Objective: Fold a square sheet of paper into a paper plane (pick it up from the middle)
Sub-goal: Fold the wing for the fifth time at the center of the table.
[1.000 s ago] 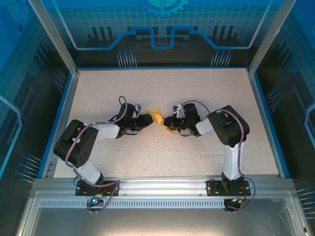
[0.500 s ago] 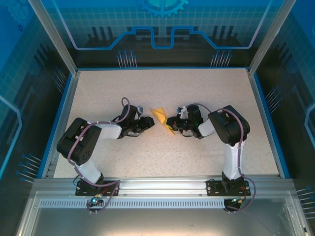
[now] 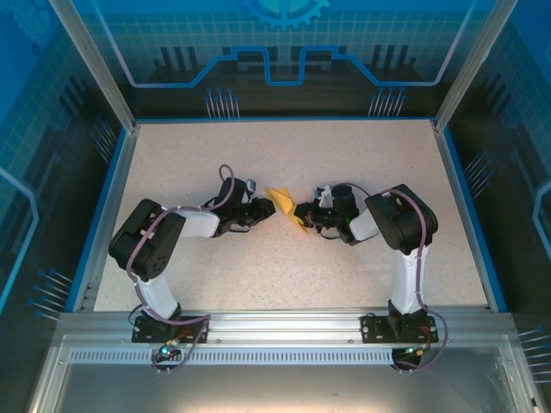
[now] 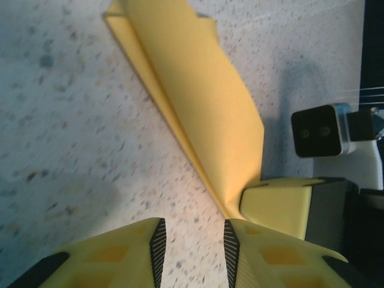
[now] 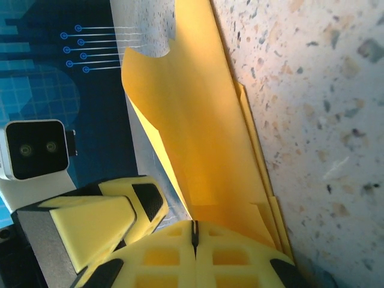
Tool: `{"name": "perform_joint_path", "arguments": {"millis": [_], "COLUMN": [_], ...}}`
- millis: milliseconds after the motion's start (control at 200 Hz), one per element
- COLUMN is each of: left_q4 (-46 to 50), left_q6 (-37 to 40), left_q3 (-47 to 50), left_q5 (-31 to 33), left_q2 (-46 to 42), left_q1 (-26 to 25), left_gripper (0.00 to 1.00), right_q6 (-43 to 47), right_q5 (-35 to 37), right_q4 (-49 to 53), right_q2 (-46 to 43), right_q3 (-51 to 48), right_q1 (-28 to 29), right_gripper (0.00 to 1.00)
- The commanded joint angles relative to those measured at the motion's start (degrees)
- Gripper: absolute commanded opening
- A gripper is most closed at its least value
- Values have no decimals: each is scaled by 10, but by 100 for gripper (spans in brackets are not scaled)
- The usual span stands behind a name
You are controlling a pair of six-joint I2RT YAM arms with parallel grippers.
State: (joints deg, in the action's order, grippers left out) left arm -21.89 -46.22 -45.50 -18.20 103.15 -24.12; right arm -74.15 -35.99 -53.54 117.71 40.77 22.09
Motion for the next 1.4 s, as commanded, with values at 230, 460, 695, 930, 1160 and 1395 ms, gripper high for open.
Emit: {"name": "perform_joint_path", "arguments": {"millis": [230, 460, 695, 930, 1160, 1395], "left_q4": [-50, -56, -63, -62, -56, -55], "left_q6": [5, 15, 21, 32, 33, 43], "left_q3": [-51, -64, -81, -93, -98, -107], "left_q5": [-1, -5, -22, -29, -23, -22], "left_q2": [48, 62, 82, 91, 110, 122], "left_q1": [-8, -12, -13, -15, -15, -15], "left_gripper": [24, 22, 21, 21, 19, 19], "right_q6": [-34, -44, -45, -32, -27, -23], "right_q5": [29, 34, 37, 43, 45, 44], "right_q4": [59, 91, 108, 144, 153, 158], "right_q2": [35, 41, 45, 47, 46, 48], "right_q3": [-23, -24, -26, -20, -19, -19], "right_q1": [-19, -26, -30, -30, -30, -30], "right_gripper": [0, 0, 0, 0, 0, 0]}}
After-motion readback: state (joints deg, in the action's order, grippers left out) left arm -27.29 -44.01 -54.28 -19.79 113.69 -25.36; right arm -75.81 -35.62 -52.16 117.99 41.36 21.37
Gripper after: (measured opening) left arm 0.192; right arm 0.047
